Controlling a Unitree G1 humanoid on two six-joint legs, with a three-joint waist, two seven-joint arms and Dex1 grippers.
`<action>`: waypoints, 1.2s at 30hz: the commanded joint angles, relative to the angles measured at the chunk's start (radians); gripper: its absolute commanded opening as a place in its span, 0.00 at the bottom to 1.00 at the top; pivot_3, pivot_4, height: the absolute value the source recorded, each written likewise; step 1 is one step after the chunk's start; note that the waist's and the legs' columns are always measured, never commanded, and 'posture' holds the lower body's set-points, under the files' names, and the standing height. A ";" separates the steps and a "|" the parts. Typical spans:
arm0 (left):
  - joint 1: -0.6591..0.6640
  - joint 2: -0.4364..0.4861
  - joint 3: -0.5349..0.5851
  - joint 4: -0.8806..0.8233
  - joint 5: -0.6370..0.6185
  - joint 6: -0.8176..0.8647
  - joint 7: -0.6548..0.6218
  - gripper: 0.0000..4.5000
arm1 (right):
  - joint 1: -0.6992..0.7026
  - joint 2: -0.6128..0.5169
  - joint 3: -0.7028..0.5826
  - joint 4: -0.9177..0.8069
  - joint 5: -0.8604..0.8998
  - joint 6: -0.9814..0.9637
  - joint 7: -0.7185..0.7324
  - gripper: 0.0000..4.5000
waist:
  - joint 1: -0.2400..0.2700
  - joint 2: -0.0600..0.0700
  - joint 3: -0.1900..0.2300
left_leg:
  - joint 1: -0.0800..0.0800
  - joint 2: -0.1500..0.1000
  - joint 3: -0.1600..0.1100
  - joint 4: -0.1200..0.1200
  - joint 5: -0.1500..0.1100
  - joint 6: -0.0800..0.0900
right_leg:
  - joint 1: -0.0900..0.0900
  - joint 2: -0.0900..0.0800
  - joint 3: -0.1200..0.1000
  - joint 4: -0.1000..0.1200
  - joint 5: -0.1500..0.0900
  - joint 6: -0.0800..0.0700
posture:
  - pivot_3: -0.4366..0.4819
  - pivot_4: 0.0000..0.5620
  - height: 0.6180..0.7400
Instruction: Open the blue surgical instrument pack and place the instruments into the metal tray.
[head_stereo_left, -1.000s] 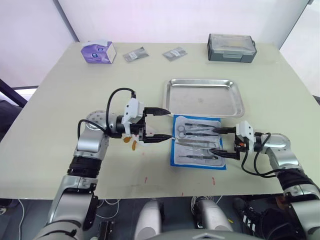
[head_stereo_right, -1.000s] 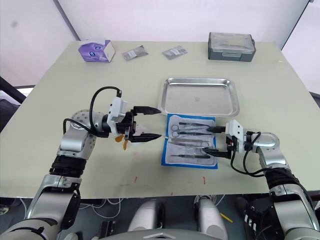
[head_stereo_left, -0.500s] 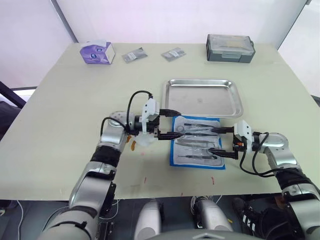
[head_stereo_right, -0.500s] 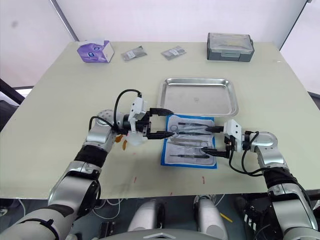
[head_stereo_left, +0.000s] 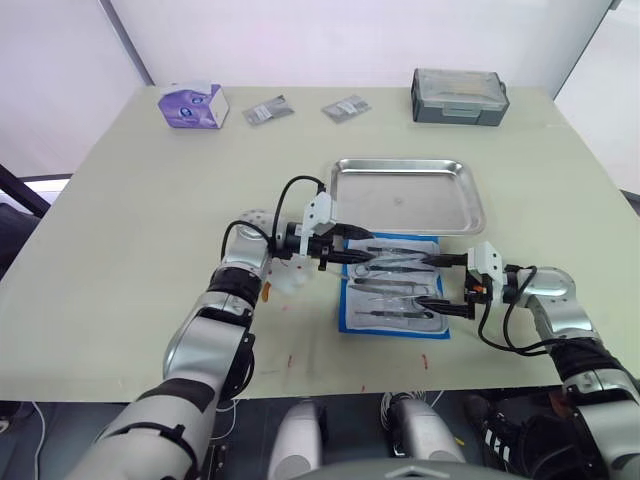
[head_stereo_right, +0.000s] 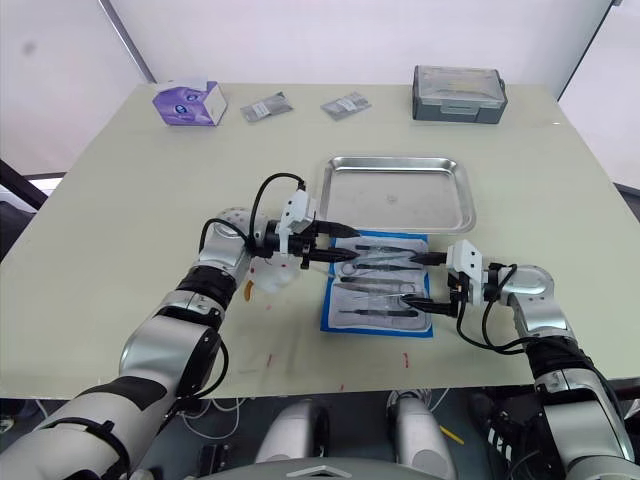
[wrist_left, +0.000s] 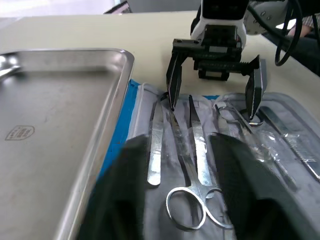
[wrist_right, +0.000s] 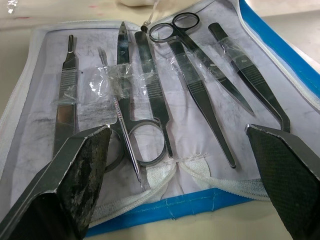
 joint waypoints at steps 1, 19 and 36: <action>-0.044 -0.001 -0.005 0.035 0.042 -0.052 0.039 0.44 | 0.040 0.012 0.052 0.041 -0.068 0.008 -0.020 1.00 | 0.000 0.000 0.000 | 0.000 0.000 0.000 0.000 0.000 0.000 | 0.000 0.000 0.000 0.000 0.000 0.000 | 0.48 0.27 0.93; -0.086 -0.023 -0.002 0.124 0.116 -0.126 0.111 0.13 | 0.044 0.019 0.050 0.046 -0.066 -0.008 -0.021 1.00 | -0.010 0.000 0.000 | 0.000 0.000 -0.001 -0.001 0.000 0.000 | 0.000 0.000 0.000 0.000 0.000 0.000 | 0.48 0.27 0.93; -0.095 -0.022 -0.049 0.166 0.235 -0.136 0.209 0.13 | 0.050 0.026 0.050 0.034 -0.060 -0.006 -0.024 1.00 | -0.010 0.000 0.000 | 0.000 0.000 -0.001 -0.001 0.000 0.000 | 0.000 0.000 0.000 0.000 0.000 0.000 | 0.48 0.27 0.93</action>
